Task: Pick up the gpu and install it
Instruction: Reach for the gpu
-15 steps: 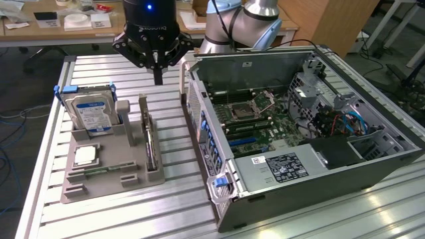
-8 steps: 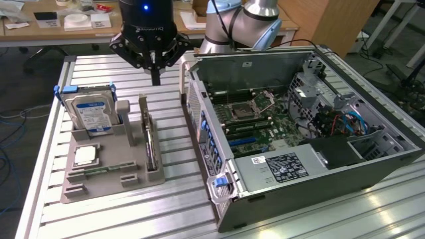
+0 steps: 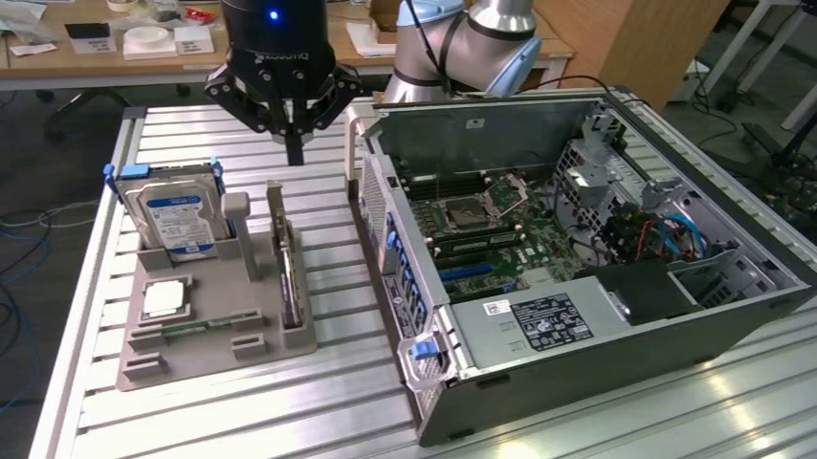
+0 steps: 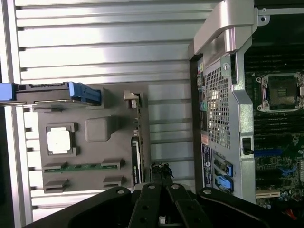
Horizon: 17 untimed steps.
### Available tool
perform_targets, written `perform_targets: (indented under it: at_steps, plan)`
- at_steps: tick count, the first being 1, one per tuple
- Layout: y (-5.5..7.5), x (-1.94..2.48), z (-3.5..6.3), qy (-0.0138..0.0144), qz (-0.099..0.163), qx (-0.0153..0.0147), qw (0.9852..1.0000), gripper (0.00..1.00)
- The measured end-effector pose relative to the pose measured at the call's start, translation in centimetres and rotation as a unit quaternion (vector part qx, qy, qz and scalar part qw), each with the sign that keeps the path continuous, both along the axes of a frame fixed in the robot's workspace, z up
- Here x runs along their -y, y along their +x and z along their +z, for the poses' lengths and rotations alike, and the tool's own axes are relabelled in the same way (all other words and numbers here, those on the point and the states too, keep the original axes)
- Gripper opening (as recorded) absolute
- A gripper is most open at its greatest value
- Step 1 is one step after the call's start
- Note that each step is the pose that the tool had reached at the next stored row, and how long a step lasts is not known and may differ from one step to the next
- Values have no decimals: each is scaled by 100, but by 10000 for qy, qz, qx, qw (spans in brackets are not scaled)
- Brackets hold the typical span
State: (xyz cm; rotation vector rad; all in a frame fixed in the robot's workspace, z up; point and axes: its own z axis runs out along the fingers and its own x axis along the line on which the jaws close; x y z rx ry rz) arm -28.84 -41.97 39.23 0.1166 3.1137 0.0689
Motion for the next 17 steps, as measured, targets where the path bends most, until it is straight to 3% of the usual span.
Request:
perform_targets:
  at_steps: [17]
  plan:
    - [-120, 32, -2, 0, 0, 0, 10000, 11]
